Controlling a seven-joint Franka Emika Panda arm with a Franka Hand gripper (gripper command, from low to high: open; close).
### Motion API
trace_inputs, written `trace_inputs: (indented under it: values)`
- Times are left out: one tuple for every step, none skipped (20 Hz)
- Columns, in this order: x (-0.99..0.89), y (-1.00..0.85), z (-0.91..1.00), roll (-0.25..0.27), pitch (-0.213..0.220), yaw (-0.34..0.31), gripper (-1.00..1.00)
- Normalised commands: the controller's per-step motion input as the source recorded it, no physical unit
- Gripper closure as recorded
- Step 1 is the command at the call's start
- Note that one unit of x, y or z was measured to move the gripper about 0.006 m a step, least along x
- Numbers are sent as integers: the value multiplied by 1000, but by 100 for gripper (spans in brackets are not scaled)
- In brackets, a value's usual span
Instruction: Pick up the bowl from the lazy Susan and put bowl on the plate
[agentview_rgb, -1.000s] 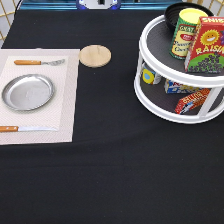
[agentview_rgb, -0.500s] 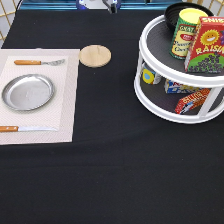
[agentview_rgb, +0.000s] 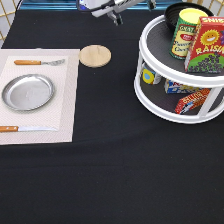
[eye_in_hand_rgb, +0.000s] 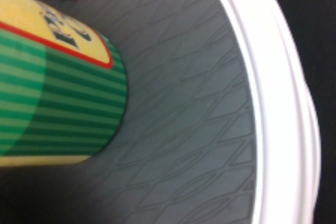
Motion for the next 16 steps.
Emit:
trace_inputs:
  values:
    - [137, 223, -231, 64, 0, -10, -100]
    - [131, 263, -191, 51, 0, -11, -100]
    - [117, 329, -223, 27, 0, -18, -100]
    - [103, 271, -200, 35, 1, -21, -100]
    - [86, 297, -229, 32, 6, -23, -100]
    - [103, 283, -243, 31, 12, -27, -100]
    - [94, 337, -223, 17, 10, -29, -100]
    - [63, 231, -243, 29, 9, -31, -100]
    - [0, 94, -277, 50, 0, -34, -100]
    - [0, 86, -300, 61, 0, -27, -100]
    - [0, 83, -317, 65, 0, -18, -100]
    - [0, 54, -340, 68, 0, -16, -100]
    - [0, 11, -329, 68, 0, -16, -100]
    - [6, 46, -377, 58, 0, -13, -100]
    - [14, 26, -326, 56, 0, -11, -100]
    - [0, 54, -349, 53, 0, -9, -100]
